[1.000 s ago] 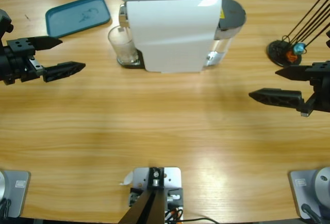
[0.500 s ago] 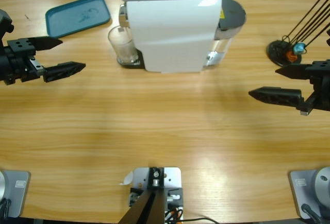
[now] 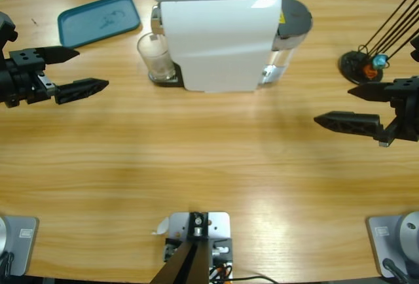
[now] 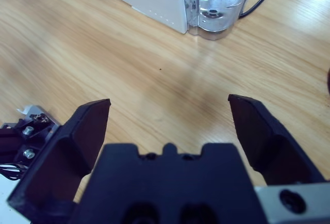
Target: Pour coffee
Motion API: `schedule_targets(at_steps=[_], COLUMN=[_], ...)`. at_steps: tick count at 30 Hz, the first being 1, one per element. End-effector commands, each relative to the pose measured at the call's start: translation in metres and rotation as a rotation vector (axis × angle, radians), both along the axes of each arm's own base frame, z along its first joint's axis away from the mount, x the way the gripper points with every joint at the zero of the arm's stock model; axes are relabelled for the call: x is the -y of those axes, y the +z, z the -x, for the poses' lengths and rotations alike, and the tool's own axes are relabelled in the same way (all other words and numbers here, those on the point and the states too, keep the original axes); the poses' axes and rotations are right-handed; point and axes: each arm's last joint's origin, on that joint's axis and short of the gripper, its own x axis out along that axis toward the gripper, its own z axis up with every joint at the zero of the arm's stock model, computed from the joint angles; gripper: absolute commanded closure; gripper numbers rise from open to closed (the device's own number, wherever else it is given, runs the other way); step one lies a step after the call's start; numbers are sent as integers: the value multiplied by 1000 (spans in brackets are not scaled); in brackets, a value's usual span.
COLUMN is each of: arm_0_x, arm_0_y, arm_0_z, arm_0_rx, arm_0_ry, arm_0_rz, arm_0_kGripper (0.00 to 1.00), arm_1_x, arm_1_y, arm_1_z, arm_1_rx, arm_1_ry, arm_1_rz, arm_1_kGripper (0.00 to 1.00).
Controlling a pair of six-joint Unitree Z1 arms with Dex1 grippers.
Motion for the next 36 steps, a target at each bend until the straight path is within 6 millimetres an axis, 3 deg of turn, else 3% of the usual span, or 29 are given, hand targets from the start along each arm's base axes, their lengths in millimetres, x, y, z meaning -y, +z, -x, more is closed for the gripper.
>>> schedule_targets(at_steps=[1,36], arm_0_x=[1,-8], arm_0_y=[-14,-14], arm_0_z=[0,-6], arm_0_rx=[-49,-45], arm_0_ry=[11,72], arm_0_rz=[-27,-34], arm_0_kGripper=[0,0], arm_1_x=[-3,-3], arm_1_y=[-15,-17], arm_1_z=[-2,2], arm_1_rx=[-48,-40], arm_1_ry=[-9,-11], arm_1_rz=[39,45], arm_1_kGripper=[0,0])
